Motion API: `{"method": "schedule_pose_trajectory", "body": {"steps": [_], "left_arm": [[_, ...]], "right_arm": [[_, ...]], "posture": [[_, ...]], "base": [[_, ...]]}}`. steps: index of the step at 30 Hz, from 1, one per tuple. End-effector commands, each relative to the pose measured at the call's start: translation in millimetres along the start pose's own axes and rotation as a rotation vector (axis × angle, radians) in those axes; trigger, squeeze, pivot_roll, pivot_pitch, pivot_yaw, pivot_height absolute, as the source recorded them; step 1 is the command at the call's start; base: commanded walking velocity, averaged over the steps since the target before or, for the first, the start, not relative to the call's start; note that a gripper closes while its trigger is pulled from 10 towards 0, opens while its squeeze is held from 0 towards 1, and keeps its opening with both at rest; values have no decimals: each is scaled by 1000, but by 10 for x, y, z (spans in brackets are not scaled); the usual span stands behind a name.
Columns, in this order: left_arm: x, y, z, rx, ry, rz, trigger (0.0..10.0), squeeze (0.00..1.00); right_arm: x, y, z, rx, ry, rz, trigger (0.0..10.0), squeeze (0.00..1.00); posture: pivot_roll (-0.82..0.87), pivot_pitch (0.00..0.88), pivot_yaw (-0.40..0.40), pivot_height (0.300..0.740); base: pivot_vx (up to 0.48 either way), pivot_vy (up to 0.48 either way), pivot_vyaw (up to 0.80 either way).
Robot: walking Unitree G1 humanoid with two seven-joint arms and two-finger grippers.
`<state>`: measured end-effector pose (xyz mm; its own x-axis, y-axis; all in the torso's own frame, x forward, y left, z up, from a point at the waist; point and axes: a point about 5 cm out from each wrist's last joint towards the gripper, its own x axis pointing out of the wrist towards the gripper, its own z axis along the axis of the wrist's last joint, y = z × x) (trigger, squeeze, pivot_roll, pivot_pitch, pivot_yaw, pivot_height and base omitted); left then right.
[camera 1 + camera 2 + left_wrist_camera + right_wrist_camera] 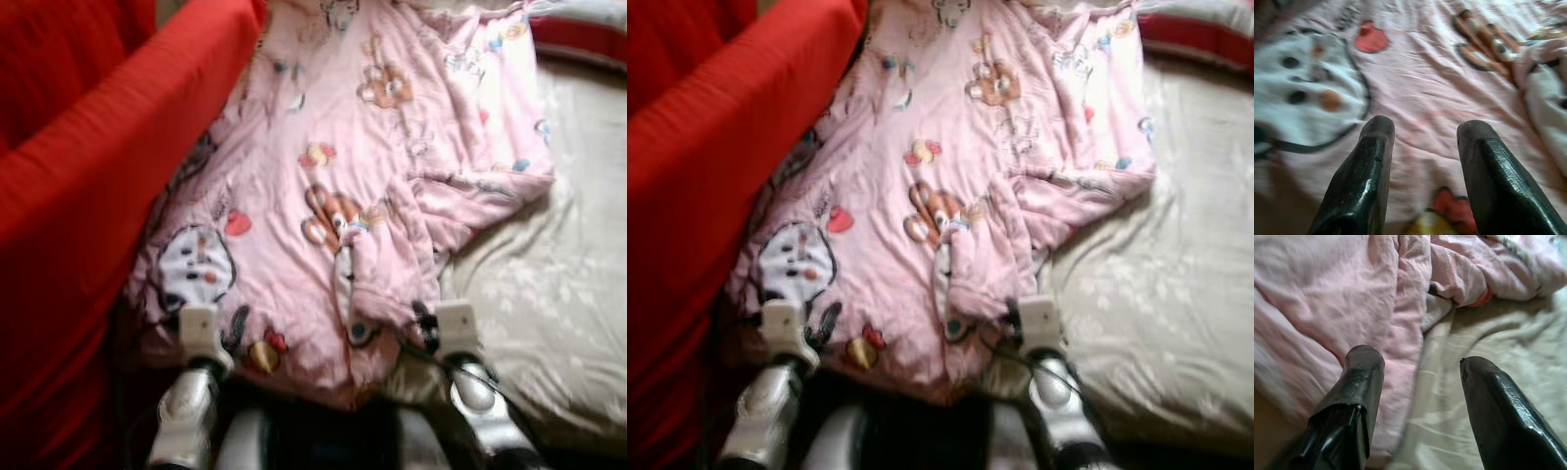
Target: Clean up the room
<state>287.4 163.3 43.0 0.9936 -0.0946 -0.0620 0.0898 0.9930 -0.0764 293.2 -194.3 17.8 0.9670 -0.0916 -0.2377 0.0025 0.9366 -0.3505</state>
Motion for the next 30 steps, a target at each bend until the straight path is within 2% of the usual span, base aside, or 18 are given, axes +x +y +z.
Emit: {"method": "schedule_pose_trajectory", "body": {"steps": [1,3,9,10,12,13,14,15,16,26,30], "left_arm": [[-90,88,-108,-6,50,31,10000,0],[-95,89,-110,-6,52,31,10000,0],[-94,97,-106,-3,53,30,10000,0],[-95,98,-108,-2,55,30,10000,0],[-95,98,-108,-1,56,31,10000,0],[-95,101,-107,-2,57,32,10000,0],[-95,101,-107,-2,57,32,10000,0],[-95,103,-105,-2,57,32,10000,0],[-95,106,-104,-1,57,31,10000,0],[-70,73,-86,2,54,19,10000,0],[11,53,-11,7,33,2,10000,0]], "right_arm": [[-48,95,-99,-49,47,41,10000,1000],[-44,81,-131,-101,69,65,10000,1000],[-29,96,-129,-153,77,105,10000,1000],[-42,103,-180,-193,108,125,10000,1000],[-51,98,-214,-212,131,130,10000,1000],[-68,68,-272,-226,168,123,10000,722],[-68,68,-272,-226,168,123,10000,722],[-76,39,-302,-228,185,113,10000,196],[-80,21,-317,-232,193,110,10000,0],[-52,23,-308,-228,221,108,10000,0],[-26,98,-262,-206,218,122,10000,0]], "posture": [[-56,243,25,638],[-54,245,26,638],[-50,247,28,638],[-43,245,30,638],[-43,245,30,638],[-40,245,31,638],[-40,245,31,638],[-39,245,32,638],[-38,245,34,638],[-23,240,40,638],[-12,247,44,638]], "base": [[0,0,0],[0,0,0],[0,0,0],[0,0,0],[0,0,0],[0,0,0],[0,0,0],[0,0,0],[0,0,0],[0,0,0],[0,0,0]]}}
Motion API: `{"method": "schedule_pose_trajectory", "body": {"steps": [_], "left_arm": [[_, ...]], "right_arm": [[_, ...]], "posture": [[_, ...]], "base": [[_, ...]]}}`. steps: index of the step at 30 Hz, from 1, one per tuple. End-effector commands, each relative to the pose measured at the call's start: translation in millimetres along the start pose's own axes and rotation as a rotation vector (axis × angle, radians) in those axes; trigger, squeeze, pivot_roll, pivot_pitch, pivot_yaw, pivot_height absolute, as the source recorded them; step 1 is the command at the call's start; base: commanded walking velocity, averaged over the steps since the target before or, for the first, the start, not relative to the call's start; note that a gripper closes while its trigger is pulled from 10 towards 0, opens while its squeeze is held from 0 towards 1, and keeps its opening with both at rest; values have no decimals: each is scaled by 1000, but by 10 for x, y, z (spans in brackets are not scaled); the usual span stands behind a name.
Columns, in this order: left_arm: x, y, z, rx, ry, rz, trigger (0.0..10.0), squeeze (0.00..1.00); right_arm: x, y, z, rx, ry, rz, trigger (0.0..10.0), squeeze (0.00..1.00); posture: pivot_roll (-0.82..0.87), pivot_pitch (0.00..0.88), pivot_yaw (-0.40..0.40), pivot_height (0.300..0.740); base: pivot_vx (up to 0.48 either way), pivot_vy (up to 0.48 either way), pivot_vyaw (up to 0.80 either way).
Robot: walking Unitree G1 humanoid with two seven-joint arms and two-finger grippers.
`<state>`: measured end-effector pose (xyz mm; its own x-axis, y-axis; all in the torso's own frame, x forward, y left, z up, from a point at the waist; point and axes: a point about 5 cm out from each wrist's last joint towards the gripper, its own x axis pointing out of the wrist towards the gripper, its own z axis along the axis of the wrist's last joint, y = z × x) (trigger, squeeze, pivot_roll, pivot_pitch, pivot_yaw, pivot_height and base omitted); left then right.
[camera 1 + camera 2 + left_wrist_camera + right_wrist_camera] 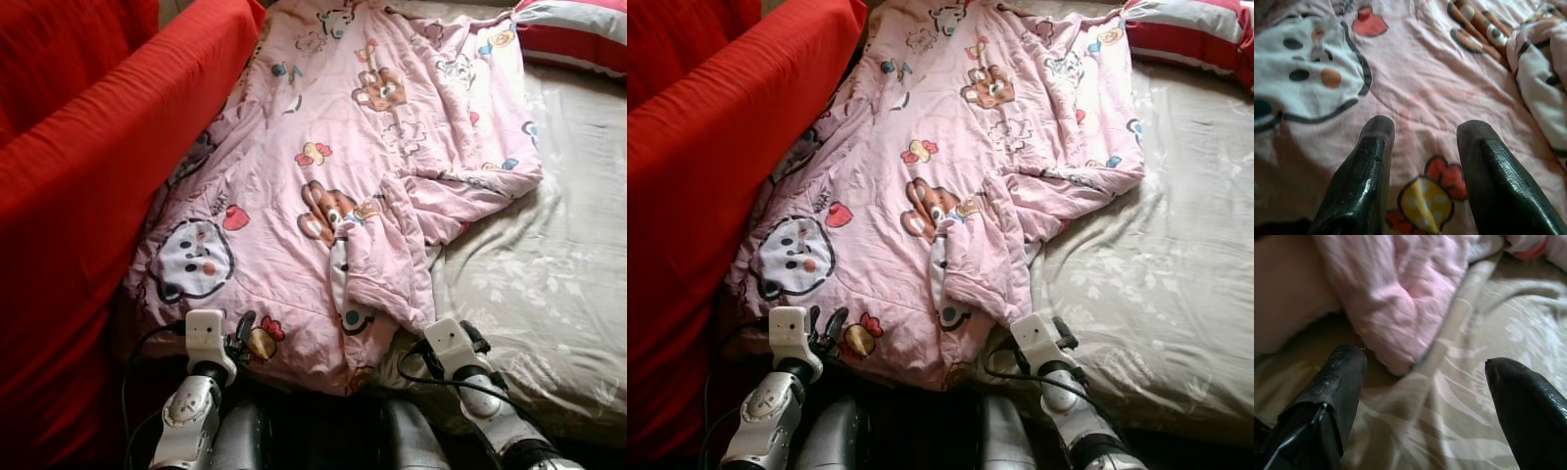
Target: Clean up the room
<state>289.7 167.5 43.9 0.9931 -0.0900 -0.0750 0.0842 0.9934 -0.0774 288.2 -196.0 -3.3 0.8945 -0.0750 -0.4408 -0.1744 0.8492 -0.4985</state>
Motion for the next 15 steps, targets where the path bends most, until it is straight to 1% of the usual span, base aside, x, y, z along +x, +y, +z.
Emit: {"method": "schedule_pose_trajectory", "body": {"steps": [1,4,6,8,13,15], "left_arm": [[-1,8,-17,9,19,-5,10000,0],[80,-19,72,2,-11,-7,10000,0],[100,-25,98,2,-19,-7,10000,0],[145,-43,171,-2,-42,-10,10000,0],[148,-46,226,-2,-64,-15,10000,0],[121,-32,235,0,-72,-13,10000,0]], "right_arm": [[-16,60,-49,23,30,20,10000,0],[-32,79,-92,55,50,18,10000,0],[-34,77,-100,64,53,13,10000,0],[-34,62,-104,75,56,1,10000,0],[-35,38,-113,72,58,-25,10000,0],[-33,18,-117,70,63,-43,10000,0]], "posture": [[-10,248,44,638],[6,254,43,638],[9,257,44,638],[13,270,49,638],[24,293,54,638],[31,305,56,638]], "base": [[0,0,0],[0,0,0],[0,0,0],[0,0,0],[0,0,0],[0,0,0]]}}
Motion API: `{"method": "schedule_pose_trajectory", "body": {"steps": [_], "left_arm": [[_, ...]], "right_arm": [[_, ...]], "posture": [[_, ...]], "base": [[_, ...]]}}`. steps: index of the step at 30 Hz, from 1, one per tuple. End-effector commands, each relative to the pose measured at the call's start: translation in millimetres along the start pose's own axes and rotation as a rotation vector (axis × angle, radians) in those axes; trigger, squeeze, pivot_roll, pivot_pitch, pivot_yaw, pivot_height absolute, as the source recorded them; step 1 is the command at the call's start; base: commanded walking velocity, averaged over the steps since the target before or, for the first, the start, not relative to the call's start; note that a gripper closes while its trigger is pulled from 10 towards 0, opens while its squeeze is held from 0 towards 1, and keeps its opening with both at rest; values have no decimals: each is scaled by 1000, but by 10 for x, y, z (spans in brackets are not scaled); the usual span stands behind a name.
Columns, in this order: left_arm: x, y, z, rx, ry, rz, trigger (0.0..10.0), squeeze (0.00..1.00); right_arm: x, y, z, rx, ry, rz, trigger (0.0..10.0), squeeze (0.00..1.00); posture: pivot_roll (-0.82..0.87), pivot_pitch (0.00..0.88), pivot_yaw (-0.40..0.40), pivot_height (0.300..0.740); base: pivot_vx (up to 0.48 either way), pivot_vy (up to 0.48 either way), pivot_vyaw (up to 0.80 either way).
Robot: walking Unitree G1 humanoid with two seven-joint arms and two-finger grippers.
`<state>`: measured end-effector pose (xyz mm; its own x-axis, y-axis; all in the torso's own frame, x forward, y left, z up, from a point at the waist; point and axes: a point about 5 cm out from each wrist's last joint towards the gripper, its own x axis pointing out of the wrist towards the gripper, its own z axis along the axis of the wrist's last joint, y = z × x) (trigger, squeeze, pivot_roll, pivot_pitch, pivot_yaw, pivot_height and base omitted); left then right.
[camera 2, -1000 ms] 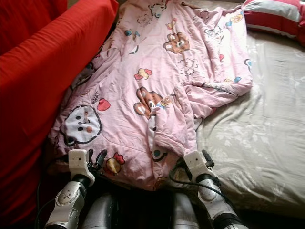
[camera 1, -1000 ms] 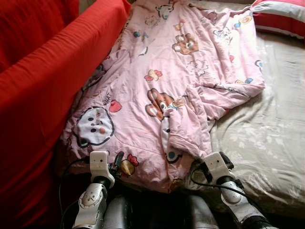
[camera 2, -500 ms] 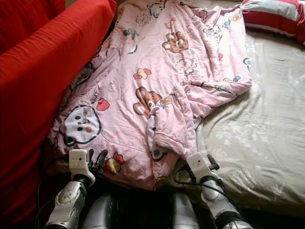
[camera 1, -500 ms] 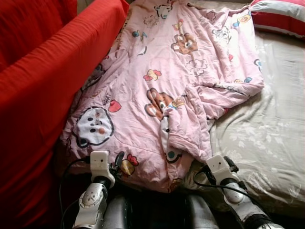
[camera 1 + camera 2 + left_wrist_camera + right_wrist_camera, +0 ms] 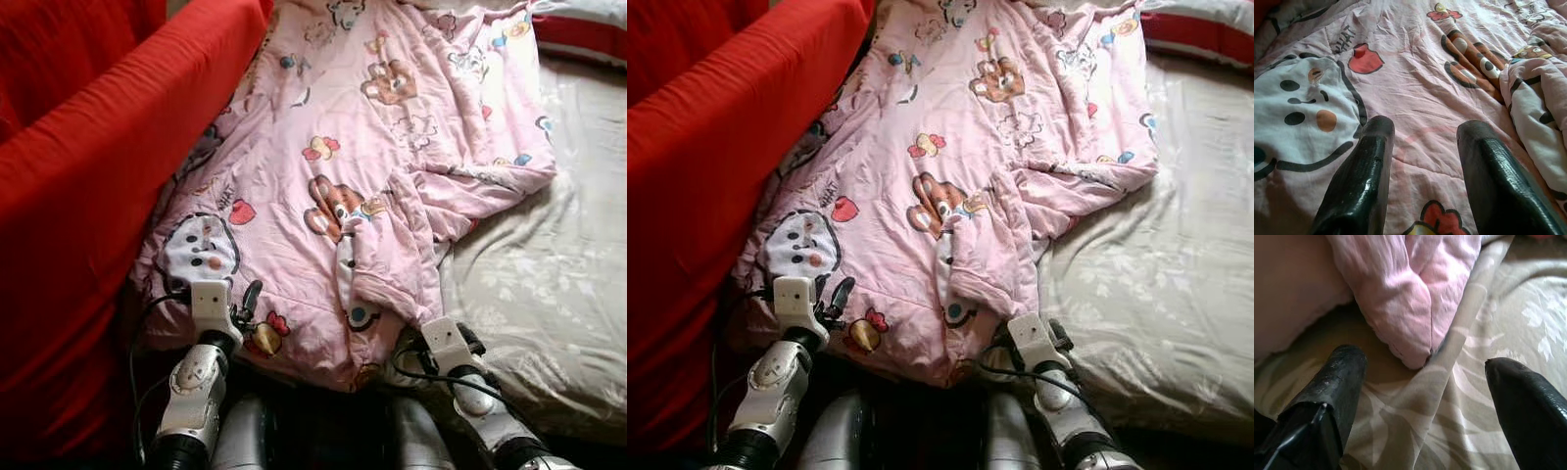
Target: Clean up the room
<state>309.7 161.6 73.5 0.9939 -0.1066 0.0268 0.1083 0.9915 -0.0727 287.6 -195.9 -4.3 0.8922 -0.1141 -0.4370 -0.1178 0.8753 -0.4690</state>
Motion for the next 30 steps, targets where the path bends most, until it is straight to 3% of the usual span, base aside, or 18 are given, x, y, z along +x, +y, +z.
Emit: {"method": "schedule_pose_trajectory", "body": {"steps": [1,11,20,30], "left_arm": [[-83,35,-64,-4,26,12,10000,0],[-265,102,-66,10,29,34,10000,0],[-328,98,-55,13,50,38,10000,0],[-378,97,-58,15,69,44,10000,0]], "right_arm": [[-33,4,-114,10,47,-10,10000,0],[-17,-43,-58,-5,15,-60,10000,0],[52,-131,214,29,-104,-112,10000,0],[79,-149,197,59,-38,-125,10000,0]], "posture": [[36,314,58,638],[65,361,71,638],[75,383,77,638],[90,392,80,638]], "base": [[0,0,0],[0,0,0],[0,0,0],[0,0,0]]}}
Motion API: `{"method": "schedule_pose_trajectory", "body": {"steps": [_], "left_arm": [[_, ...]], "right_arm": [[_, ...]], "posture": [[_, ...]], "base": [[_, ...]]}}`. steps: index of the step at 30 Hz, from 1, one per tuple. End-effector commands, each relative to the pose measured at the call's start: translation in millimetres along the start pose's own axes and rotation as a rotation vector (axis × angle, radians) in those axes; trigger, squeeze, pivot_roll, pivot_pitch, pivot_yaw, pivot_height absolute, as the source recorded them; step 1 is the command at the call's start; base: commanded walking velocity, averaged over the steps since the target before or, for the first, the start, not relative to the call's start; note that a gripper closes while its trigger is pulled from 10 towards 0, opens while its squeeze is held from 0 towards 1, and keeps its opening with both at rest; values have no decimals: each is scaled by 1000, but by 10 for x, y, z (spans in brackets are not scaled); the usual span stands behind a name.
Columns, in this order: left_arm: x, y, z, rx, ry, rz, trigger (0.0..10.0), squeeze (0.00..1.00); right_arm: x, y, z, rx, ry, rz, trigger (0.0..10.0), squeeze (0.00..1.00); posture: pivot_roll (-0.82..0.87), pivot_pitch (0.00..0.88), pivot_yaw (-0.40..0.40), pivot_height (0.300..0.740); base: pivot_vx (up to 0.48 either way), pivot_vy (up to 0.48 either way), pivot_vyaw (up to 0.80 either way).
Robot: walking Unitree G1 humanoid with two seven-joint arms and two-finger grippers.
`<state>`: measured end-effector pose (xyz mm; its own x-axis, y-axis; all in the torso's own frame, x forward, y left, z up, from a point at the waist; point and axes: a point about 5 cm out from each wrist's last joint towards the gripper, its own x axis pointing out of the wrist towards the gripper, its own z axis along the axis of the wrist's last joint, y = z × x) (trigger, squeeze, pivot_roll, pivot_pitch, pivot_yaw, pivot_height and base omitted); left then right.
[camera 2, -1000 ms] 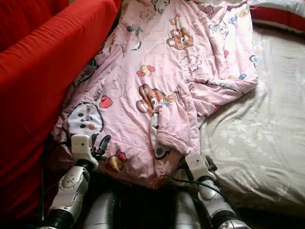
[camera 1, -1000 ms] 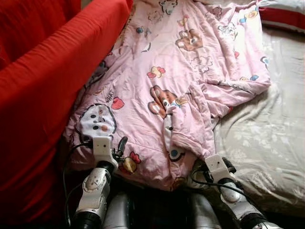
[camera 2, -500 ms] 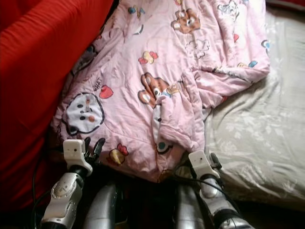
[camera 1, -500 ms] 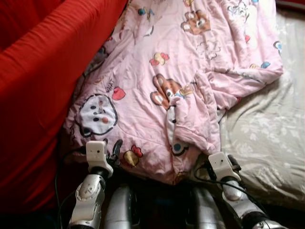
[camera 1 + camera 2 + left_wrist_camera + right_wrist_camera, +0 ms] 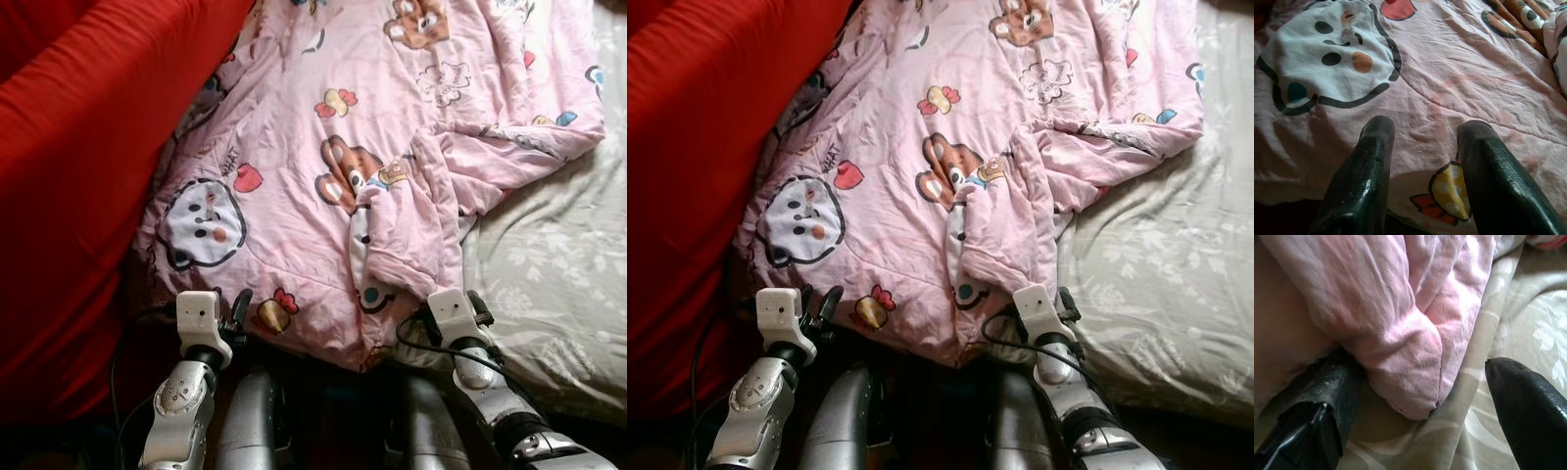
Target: Clean up the room
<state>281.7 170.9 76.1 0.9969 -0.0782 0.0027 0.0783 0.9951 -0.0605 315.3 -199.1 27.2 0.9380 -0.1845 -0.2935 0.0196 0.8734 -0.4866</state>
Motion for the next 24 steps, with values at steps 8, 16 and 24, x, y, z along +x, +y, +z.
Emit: {"method": "schedule_pose_trajectory", "body": {"steps": [8,16,24], "left_arm": [[-124,44,-102,3,54,21,10000,0],[-155,52,-116,1,63,26,10000,0],[-179,94,-115,6,69,35,10000,0]], "right_arm": [[-42,-51,-155,23,66,-51,0,0],[-52,-74,-189,32,77,-61,0,0],[-67,-62,-222,33,92,-67,0,0]], "posture": [[91,392,80,638],[91,396,80,638],[99,410,84,638]], "base": [[0,0,0],[0,0,0],[0,0,0]]}}
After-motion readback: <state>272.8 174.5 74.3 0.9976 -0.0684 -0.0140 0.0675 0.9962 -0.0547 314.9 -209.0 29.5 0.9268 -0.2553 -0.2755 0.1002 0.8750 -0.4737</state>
